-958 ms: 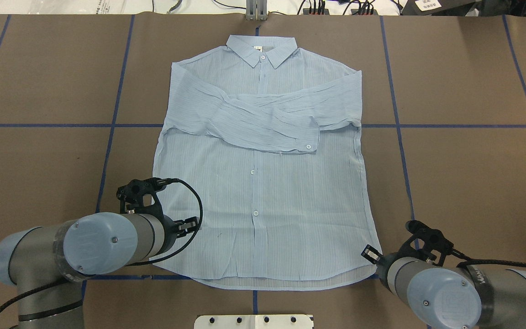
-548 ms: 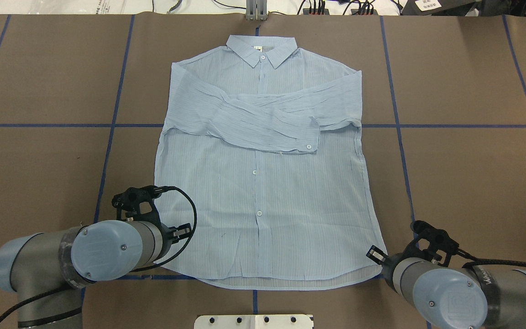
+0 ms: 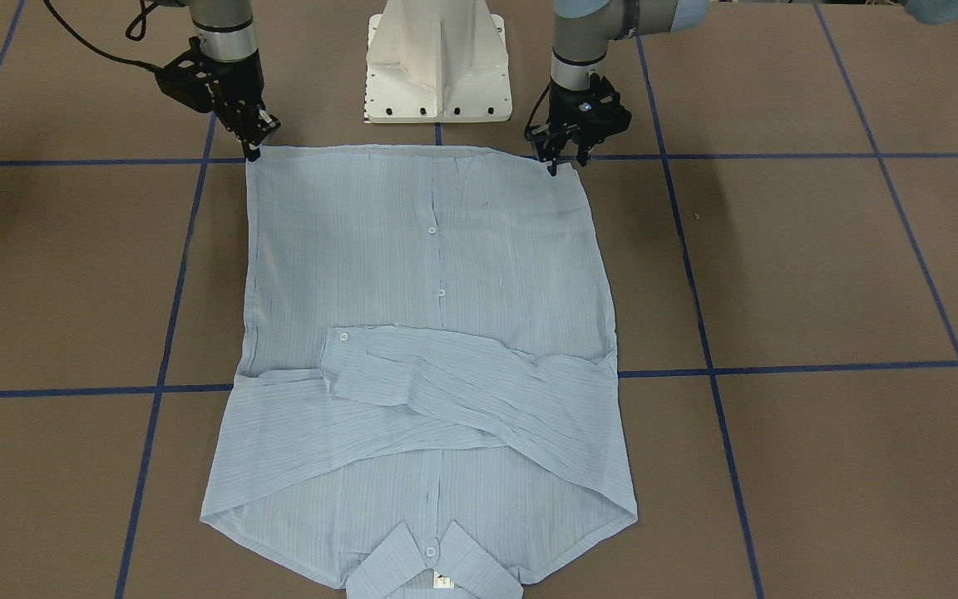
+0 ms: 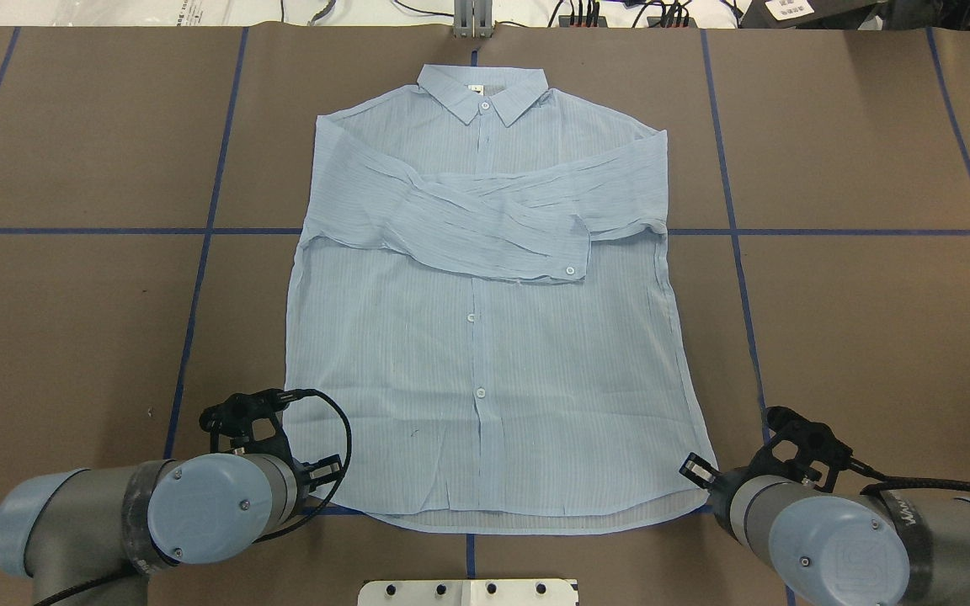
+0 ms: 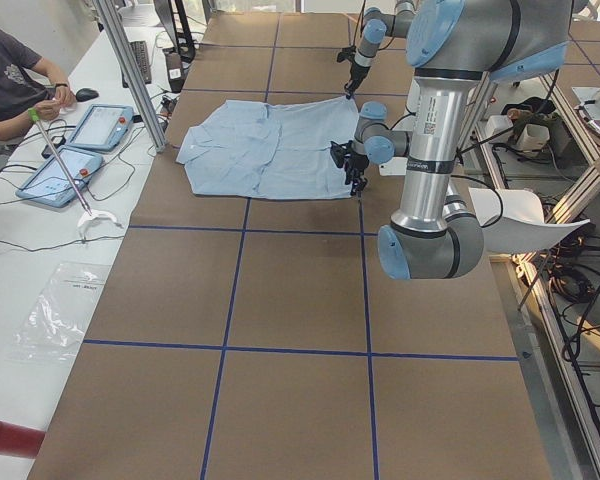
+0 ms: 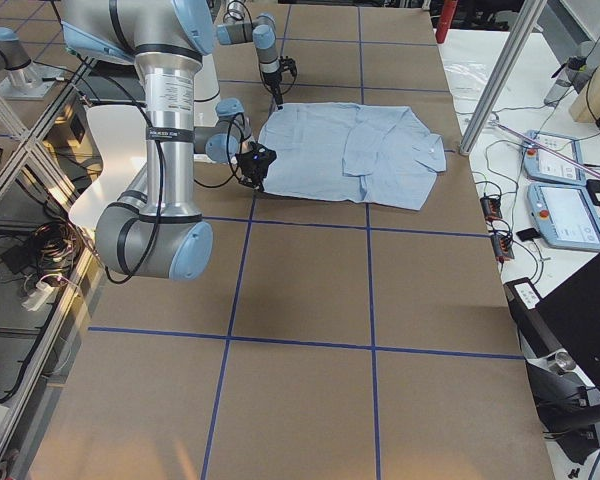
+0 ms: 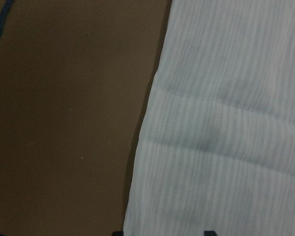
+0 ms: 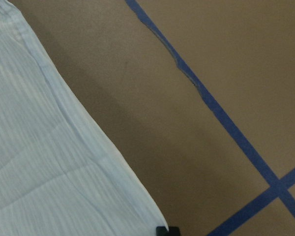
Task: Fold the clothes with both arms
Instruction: 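Move both grippers to the hem corners nearest the robot, then grasp both hem corners with the left and right grippers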
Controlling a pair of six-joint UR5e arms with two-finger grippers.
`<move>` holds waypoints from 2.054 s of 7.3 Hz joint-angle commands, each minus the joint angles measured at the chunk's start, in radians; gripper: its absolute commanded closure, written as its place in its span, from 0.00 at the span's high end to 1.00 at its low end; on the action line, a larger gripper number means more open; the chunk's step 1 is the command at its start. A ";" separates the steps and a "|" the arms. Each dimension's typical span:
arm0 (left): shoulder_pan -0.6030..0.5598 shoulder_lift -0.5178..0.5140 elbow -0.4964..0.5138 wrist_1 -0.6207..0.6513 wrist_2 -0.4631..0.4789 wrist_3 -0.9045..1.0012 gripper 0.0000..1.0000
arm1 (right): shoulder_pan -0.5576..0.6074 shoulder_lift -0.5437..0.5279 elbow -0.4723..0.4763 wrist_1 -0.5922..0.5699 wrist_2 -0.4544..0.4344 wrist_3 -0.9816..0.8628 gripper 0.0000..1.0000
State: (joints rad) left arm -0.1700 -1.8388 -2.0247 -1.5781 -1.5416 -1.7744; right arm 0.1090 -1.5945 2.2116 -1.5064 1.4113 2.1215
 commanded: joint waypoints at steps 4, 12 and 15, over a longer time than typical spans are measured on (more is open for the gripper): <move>0.012 0.004 0.011 0.001 -0.003 -0.011 0.00 | 0.000 0.001 0.002 0.000 0.000 0.000 0.00; 0.041 0.012 -0.346 0.156 -0.142 -0.108 0.00 | -0.076 -0.133 0.194 0.000 -0.017 0.006 0.00; -0.186 -0.135 -0.341 0.156 -0.166 0.035 0.00 | 0.133 -0.034 0.203 0.000 -0.003 -0.003 0.00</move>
State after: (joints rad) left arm -0.2573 -1.9108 -2.3759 -1.4222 -1.7033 -1.8244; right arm 0.1568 -1.6796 2.4126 -1.5053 1.3983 2.1234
